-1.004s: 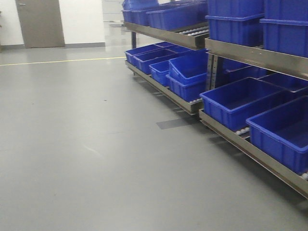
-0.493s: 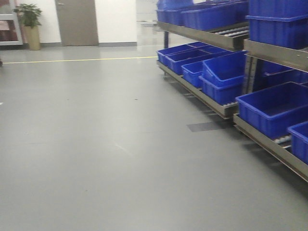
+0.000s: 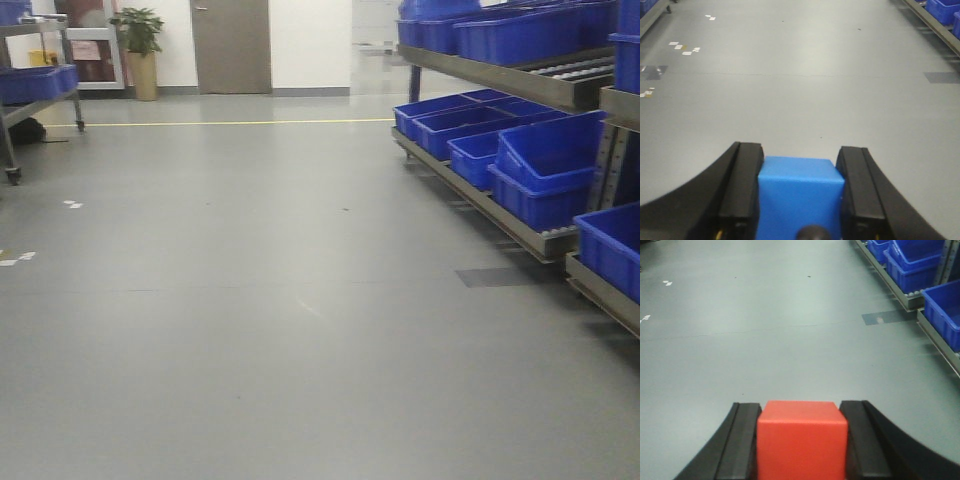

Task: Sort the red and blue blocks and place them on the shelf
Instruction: 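Drive the base along the aisle past the blue-bin shelves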

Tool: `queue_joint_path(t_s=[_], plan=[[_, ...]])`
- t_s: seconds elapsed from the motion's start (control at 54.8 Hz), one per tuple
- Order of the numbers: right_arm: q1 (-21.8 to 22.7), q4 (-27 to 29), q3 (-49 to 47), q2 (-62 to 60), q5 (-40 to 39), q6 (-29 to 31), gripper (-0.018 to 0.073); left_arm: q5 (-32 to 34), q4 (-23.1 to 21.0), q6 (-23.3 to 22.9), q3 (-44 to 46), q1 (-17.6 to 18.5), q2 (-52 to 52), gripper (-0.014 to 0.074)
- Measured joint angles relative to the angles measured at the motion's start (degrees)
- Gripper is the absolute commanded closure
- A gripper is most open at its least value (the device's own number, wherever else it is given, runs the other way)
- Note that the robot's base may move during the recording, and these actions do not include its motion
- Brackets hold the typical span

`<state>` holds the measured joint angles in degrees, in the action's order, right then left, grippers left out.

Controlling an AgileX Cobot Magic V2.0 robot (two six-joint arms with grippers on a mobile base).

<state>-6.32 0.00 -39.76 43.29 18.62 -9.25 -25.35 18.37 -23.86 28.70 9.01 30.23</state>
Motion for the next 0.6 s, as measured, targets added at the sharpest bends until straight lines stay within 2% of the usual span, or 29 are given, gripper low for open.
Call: queue_joint_path(t_s=[0.602], plan=[[0.0, 0.0, 0.0, 0.0, 0.0, 0.0, 0.0501, 0.0, 0.0, 0.0, 0.0, 0.0, 0.0, 0.0517]])
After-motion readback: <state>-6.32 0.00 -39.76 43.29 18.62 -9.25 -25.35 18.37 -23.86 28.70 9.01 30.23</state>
